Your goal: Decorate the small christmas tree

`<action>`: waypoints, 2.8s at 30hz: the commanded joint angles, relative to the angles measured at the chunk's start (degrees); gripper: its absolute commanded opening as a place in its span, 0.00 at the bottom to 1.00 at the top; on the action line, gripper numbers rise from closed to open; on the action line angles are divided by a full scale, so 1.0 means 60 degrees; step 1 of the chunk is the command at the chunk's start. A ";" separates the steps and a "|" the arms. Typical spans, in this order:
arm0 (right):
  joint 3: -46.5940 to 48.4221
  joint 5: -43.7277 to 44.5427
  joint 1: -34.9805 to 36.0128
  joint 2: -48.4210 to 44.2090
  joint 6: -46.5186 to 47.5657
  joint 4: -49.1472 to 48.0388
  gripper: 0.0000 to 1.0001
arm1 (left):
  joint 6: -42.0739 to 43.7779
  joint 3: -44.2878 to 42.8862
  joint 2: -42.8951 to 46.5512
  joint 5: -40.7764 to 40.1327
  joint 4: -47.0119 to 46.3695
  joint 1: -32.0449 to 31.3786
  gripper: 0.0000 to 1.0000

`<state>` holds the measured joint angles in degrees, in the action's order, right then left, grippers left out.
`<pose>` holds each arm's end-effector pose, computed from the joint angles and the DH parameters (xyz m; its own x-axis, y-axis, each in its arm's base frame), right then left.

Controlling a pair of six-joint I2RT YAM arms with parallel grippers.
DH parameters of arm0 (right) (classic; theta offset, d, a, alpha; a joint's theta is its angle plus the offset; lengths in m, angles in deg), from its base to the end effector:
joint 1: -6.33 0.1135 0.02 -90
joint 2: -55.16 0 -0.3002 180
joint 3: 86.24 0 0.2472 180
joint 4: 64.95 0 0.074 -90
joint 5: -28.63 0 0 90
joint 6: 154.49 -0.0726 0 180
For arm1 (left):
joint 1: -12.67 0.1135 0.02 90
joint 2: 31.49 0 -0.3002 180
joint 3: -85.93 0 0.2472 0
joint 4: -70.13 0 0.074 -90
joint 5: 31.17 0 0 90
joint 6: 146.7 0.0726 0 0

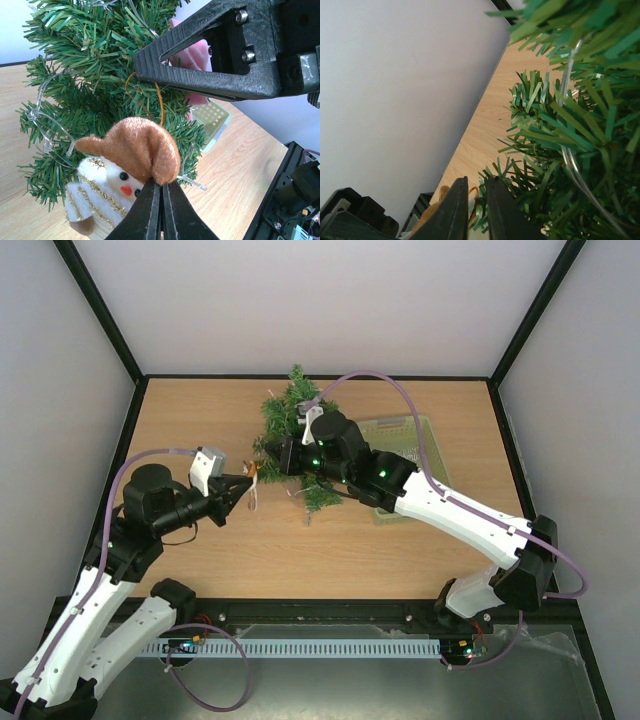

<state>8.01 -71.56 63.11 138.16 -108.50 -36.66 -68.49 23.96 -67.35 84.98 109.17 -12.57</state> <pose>0.1892 0.3123 0.4171 -0.7519 0.1000 -0.6516 -0.5473 0.4564 0.7016 0.1078 -0.0862 0.3670 -0.3557 -0.0351 -0.9339 0.7137 0.6350 -0.2957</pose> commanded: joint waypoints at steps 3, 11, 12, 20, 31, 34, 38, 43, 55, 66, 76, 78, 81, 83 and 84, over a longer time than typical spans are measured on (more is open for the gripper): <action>0.0241 -0.0020 0.0060 -0.0071 0.0099 -0.0003 0.02 | -0.0011 0.0090 0.0052 0.0119 -0.0207 -0.0057 0.02; -0.0057 0.0135 0.0059 -0.0426 0.0481 -0.0445 0.02 | 0.0061 0.0031 -0.0190 0.0154 -0.0313 -0.0057 0.02; -0.0065 0.0132 0.0059 -0.0433 0.0536 -0.0453 0.02 | 0.0037 0.0033 -0.0198 0.0179 -0.0377 -0.0057 0.02; -0.0215 0.0319 0.0059 -0.0557 0.0609 -0.0596 0.03 | -0.0010 0.0013 -0.0380 0.0181 -0.0522 -0.0055 0.02; -0.0244 0.0244 0.0063 -0.0542 0.0949 -0.0503 0.02 | -0.0066 0.0075 -0.0522 0.0257 -0.0675 -0.0057 0.03; -0.0384 0.0180 0.0061 -0.0676 0.1030 -0.0616 0.02 | -0.0092 0.0119 -0.0557 0.0420 -0.0779 -0.0057 0.02; -0.0620 0.0122 0.0059 -0.0847 0.1143 -0.0774 0.02 | -0.0102 0.0231 -0.0591 0.0403 -0.0881 -0.0053 0.02; -0.0915 0.0425 0.0060 -0.1036 0.1613 -0.1017 0.02 | -0.0071 0.0391 -0.0702 0.0364 -0.0946 -0.0057 0.02; -0.1658 0.0201 0.0059 -0.1134 0.2908 -0.2876 0.02 | 0.0046 0.0437 -0.0784 0.0036 -0.1114 -0.0057 0.02; -0.0884 0.0142 0.0070 -0.1024 0.1956 -0.1606 0.09 | 0.0111 0.0418 -0.0780 0.0119 -0.1223 -0.0057 0.02; -0.0306 0.0624 0.0118 -0.0774 0.0761 -0.0099 0.16 | 0.0091 0.0366 -0.0771 0.0086 -0.1207 -0.0057 0.02; -0.0215 0.0540 0.0119 -0.0680 0.0613 0.0115 0.16 | 0.0091 0.0356 -0.0768 0.0093 -0.1207 -0.0057 0.02; -0.0159 0.0311 0.0118 -0.0565 0.0568 0.0127 0.18 | 0.0092 0.0355 -0.0762 0.0098 -0.1194 -0.0057 0.02; -0.0226 -0.0024 0.0122 -0.0540 0.0498 -0.0091 0.18 | 0.0094 0.0362 -0.0757 0.0100 -0.1177 -0.0057 0.02; -0.0244 -0.0098 0.0126 -0.0534 0.0427 -0.0182 0.18 | 0.0091 0.0365 -0.0749 0.0096 -0.1177 -0.0057 0.02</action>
<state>5.10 -69.66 63.43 134.53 -104.08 -37.84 -68.47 26.08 -72.14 85.70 103.34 -12.57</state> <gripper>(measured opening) 0.179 0.029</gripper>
